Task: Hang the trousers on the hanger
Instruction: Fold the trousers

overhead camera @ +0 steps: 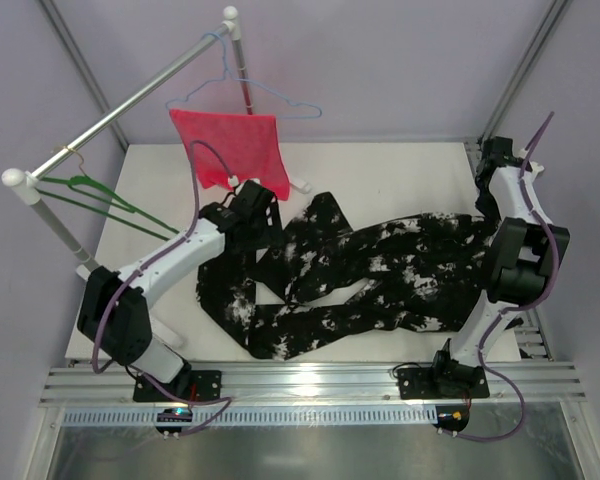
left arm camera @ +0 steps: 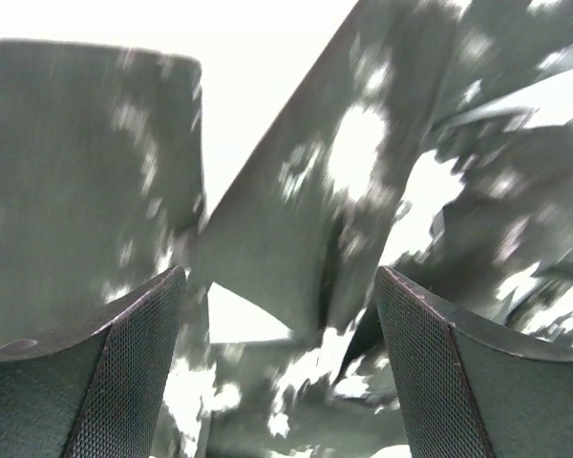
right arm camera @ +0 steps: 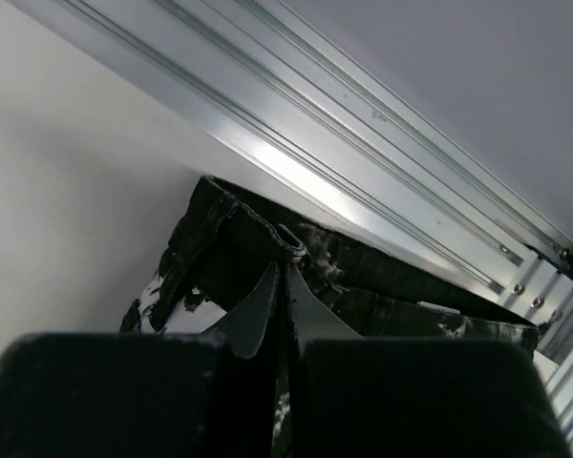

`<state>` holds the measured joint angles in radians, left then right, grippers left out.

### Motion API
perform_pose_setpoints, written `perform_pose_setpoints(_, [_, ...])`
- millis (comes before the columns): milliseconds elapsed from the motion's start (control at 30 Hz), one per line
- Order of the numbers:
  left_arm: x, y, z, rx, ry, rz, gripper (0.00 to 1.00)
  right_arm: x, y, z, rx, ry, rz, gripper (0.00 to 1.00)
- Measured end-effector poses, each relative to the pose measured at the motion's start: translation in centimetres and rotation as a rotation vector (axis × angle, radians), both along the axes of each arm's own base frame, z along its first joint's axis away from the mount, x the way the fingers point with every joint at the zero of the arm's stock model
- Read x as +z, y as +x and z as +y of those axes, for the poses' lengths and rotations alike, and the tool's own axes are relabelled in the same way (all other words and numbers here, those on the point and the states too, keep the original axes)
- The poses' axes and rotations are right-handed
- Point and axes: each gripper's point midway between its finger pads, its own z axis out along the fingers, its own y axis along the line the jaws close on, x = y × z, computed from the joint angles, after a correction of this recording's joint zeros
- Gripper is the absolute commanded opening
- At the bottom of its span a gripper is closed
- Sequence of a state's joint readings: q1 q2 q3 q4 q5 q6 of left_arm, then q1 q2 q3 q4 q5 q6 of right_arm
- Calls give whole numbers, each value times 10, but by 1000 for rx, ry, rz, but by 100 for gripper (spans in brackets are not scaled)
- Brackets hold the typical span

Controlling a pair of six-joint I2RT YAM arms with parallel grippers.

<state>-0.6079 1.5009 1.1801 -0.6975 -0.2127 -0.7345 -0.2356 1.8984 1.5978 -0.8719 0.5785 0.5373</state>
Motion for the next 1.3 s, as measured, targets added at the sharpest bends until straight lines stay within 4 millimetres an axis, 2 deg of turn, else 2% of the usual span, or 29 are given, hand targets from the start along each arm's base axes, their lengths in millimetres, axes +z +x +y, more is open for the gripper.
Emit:
perform_pose_setpoints(133, [6, 35, -20, -60, 0, -34, 79, 7, -21, -1, -16, 23, -25, 4])
perform_pose_setpoints(267, [1, 70, -50, -139, -4, -45, 77, 18, -17, 10, 15, 51, -94, 4])
perform_pose_setpoints(367, [-10, 92, -72, -178, -19, -37, 75, 10, -14, 18, 43, 82, -115, 4])
perform_pose_setpoints(500, [-37, 109, -88, -188, -15, 1, 74, -6, -17, 27, 65, 127, -101, 4])
perform_pose_setpoints(667, [-79, 121, -99, -175, 4, 68, 69, -12, -13, 31, 83, 153, -116, 4])
perform_pose_setpoints(700, [-87, 120, -99, -171, 8, 83, 64, -12, -12, 32, 86, 156, -120, 4])
perform_pose_setpoints(733, [-95, 118, -98, -170, 15, 100, 45, -12, -11, 33, 90, 159, -124, 4])
perform_pose_setpoints(833, [-94, 121, -100, -151, 9, 94, 7, -13, -10, 34, 98, 166, -128, 4])
perform_pose_setpoints(900, [-96, 119, -94, -134, 34, 103, 0, -13, -10, 34, 100, 164, -126, 4])
perform_pose_setpoints(967, [-95, 118, -82, -106, 86, 103, 0, -12, -12, 32, 96, 157, -117, 4])
perform_pose_setpoints(1067, [-79, 110, -50, -24, 169, 83, 0, -5, -15, 28, 75, 142, -109, 4])
perform_pose_setpoints(1133, [-55, 101, -22, 36, 187, 64, 0, 3, -14, 24, 64, 134, -118, 4])
perform_pose_setpoints(1233, [-5, 96, 24, 145, 143, -21, 0, 12, -5, 28, 90, 160, -166, 4])
perform_pose_setpoints(1267, [6, 95, 34, 171, 129, -44, 0, 13, 0, 33, 114, 190, -190, 9])
perform_pose_setpoints(1300, [21, 96, 48, 211, 114, -78, 0, 15, 5, 37, 133, 212, -210, 20])
